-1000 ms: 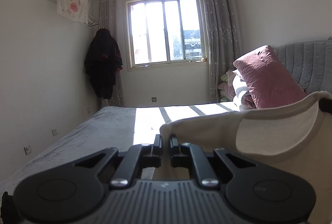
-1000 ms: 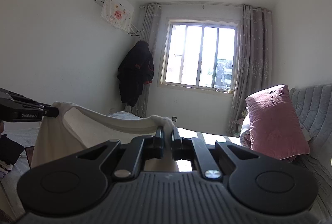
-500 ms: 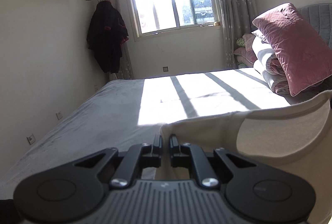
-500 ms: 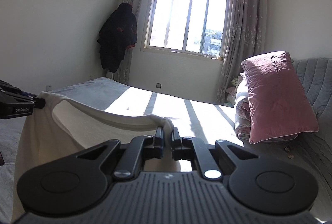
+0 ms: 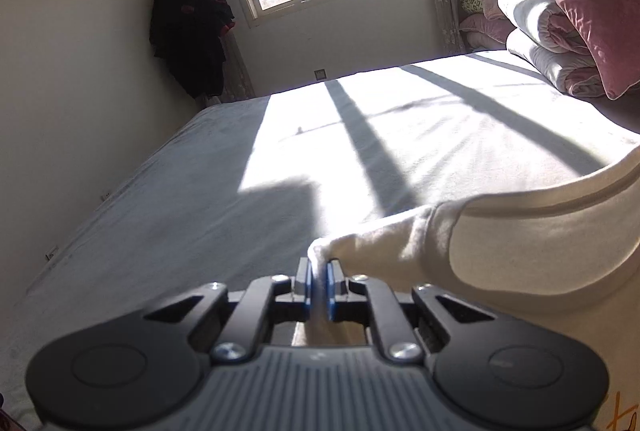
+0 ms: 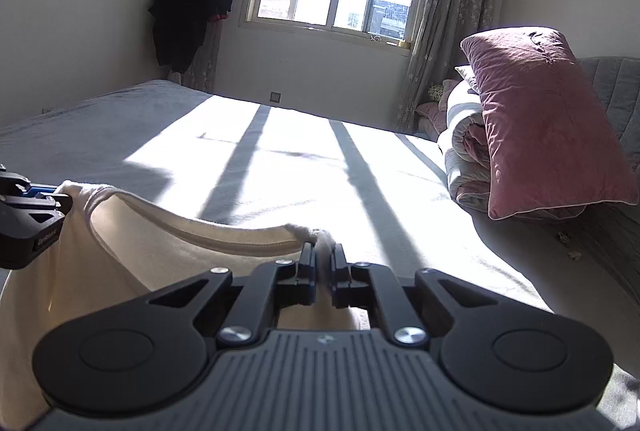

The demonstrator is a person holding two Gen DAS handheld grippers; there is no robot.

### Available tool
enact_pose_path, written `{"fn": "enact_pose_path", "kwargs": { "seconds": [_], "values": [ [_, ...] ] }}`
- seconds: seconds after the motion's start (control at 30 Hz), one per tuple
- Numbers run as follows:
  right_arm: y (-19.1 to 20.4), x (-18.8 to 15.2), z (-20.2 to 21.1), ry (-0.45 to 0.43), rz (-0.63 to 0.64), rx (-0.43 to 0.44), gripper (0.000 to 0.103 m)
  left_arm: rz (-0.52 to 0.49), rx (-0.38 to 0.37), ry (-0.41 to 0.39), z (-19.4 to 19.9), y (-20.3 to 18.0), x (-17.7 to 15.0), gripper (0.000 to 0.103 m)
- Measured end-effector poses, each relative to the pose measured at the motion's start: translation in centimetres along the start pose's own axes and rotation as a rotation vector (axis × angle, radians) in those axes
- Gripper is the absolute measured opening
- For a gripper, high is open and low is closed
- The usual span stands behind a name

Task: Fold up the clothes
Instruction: 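Lower the sweatshirt flat onto the bed and open both grippers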

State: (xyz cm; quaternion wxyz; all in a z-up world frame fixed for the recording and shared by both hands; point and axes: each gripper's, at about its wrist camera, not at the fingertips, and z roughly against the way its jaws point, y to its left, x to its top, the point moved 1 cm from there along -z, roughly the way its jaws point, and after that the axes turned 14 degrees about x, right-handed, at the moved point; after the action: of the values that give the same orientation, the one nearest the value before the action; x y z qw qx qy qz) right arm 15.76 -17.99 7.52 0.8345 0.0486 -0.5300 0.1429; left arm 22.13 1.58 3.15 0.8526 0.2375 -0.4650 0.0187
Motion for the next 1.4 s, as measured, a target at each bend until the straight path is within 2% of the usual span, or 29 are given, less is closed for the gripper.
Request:
{"fn": "enact_pose_path", "kwargs": {
  "seconds": [0.2,0.33,0.37,0.47,0.57,0.6,0.63,0.87,1.2,1.4],
  "values": [
    [-0.4,-2.0,-4.5,0.063,-0.027,0.032,0.008,-0.019,-0.015,0.074,-5.3,-3.1,-1.7,0.009],
    [-0.6,-2.9,-6.4,0.112,-0.047,0.064,0.011,-0.051,-0.038,0.080,-6.9,-4.5,-3.1,0.022],
    [-0.7,-3.1,-6.7,0.122,-0.052,0.069,0.016,-0.056,-0.039,0.080,-7.1,-4.6,-3.4,0.029],
    [-1.2,-3.2,-6.2,0.135,-0.058,0.074,0.020,-0.044,-0.045,0.099,-7.6,-4.3,-3.6,0.041],
    [-1.7,-3.2,-5.5,0.146,-0.063,0.078,0.035,-0.008,-0.068,0.123,-7.7,-3.3,-3.4,0.045],
    [-1.8,-3.2,-5.3,0.150,-0.065,0.079,0.040,-0.008,-0.076,0.135,-7.3,-3.0,-3.4,0.046],
    [-2.0,-3.2,-5.1,0.154,-0.067,0.080,0.041,-0.008,-0.083,0.146,-7.0,-2.6,-3.4,0.048],
    [-3.1,-3.8,-2.2,0.191,-0.089,0.093,0.041,-0.033,-0.156,0.234,-3.9,-0.4,-5.2,0.063],
    [-2.3,-6.6,3.8,0.242,-0.079,0.095,0.042,-0.054,-0.204,0.333,0.4,2.7,-10.0,0.071],
    [-2.0,-9.1,7.0,0.248,-0.112,0.111,0.044,0.018,-0.338,0.395,3.7,4.4,-13.4,0.080]
  ]
}}
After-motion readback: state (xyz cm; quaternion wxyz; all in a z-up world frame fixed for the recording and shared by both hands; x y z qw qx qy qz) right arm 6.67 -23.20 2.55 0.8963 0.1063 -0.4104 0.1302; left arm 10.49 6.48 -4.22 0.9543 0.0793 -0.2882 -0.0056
